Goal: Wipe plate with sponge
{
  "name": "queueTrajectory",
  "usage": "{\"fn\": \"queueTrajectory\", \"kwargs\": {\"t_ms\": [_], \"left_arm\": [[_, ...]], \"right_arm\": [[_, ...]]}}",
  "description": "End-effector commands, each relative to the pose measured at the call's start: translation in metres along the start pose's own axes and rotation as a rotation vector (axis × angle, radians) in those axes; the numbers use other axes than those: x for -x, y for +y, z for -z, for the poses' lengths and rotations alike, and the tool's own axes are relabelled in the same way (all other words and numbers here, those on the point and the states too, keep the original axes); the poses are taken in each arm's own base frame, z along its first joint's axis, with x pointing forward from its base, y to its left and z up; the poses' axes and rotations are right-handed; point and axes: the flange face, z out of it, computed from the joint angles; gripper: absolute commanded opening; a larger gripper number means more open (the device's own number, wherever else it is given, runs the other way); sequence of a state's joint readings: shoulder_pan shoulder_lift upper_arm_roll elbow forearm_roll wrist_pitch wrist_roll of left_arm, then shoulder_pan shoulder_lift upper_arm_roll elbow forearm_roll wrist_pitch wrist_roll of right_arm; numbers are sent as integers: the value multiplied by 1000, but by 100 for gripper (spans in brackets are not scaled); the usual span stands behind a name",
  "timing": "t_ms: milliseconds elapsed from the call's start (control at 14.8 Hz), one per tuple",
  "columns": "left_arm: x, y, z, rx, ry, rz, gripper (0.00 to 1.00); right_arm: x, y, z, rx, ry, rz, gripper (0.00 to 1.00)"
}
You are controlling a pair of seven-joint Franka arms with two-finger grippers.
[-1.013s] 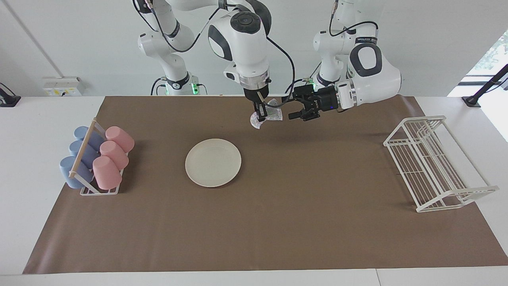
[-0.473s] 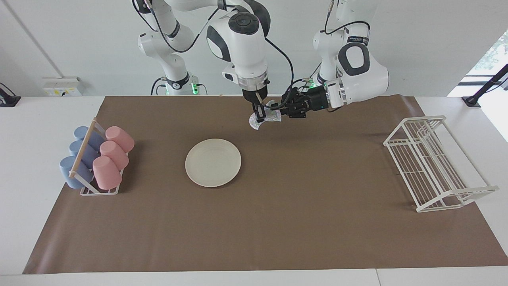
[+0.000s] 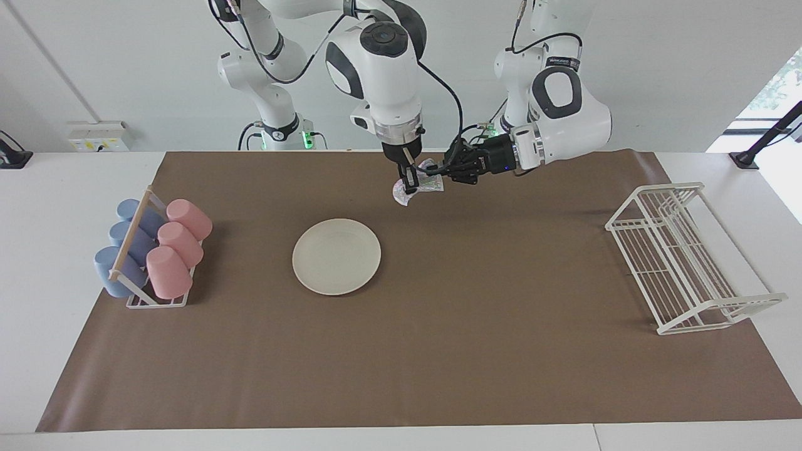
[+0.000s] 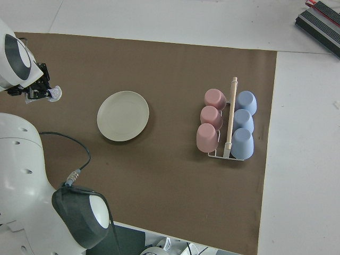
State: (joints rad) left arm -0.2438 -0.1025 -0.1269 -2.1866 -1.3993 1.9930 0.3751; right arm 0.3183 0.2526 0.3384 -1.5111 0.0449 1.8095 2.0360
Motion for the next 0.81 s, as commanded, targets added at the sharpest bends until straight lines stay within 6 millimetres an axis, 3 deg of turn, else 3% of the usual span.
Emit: {"fn": "queueTrajectory", "kwargs": {"t_ms": [0,270,743], "left_arm": [[9,0,2,8,19,12,0],[8,0,6,13,20,14,0],[1,-7,26,19,42,31,0]], "right_arm": [[-4,-1,6,-14,15,53,100],[-20,-3,11,-20,22,103,100],[-120,19,37,10,99,737,100]]}}
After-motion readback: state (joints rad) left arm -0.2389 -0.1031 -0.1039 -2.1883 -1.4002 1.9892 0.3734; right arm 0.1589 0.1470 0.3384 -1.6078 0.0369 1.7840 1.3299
